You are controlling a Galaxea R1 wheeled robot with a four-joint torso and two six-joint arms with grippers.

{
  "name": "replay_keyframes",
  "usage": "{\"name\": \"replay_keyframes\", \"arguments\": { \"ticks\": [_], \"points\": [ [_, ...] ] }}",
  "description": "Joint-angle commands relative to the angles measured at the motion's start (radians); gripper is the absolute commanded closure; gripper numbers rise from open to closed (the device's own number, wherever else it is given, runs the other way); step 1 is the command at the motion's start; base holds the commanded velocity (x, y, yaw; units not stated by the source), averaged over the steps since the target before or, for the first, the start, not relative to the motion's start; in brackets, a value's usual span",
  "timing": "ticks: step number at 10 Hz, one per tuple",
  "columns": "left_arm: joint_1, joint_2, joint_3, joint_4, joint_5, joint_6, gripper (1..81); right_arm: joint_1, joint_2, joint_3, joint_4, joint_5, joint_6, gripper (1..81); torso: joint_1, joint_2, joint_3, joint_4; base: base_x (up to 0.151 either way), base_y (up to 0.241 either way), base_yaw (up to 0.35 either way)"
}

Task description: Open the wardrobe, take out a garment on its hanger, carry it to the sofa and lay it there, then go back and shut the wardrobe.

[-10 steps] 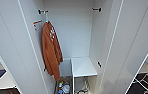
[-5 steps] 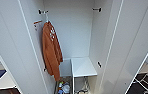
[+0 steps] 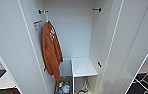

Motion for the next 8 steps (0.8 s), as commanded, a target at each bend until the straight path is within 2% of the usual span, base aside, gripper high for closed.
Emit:
{"name": "replay_keyframes", "arguments": {
  "ticks": [1,2,3,7,8],
  "points": [
    [-0.139,-0.186,0.216,-0.322,0.121,0.335,1.0,0.112,-0.086,0.040,0.049,-0.035,0.010,1.0,0.000,0.000,0.000,0.000,0.000,0.000,0.000],
    [-0.159,-0.218,0.257,-0.415,0.123,0.428,1.0,0.132,-0.107,0.052,0.049,-0.035,0.033,1.0,0.000,0.000,0.000,0.000,0.000,0.000,0.000],
    [-0.184,-0.235,0.267,-0.469,0.123,0.441,1.0,0.151,-0.123,0.060,0.049,-0.035,0.044,1.0,0.000,0.000,0.000,0.000,0.000,0.000,0.000],
    [-0.233,-0.310,0.262,-0.488,0.095,0.440,1.0,0.201,-0.189,0.088,0.049,-0.035,0.090,1.0,0.000,0.000,0.000,0.000,0.000,0.000,0.000],
    [-0.241,-0.319,0.251,-0.477,0.033,0.440,1.0,0.215,-0.198,0.088,0.049,-0.035,0.107,1.0,0.001,0.000,0.000,0.000,0.000,0.000,0.000]
  ]
}}
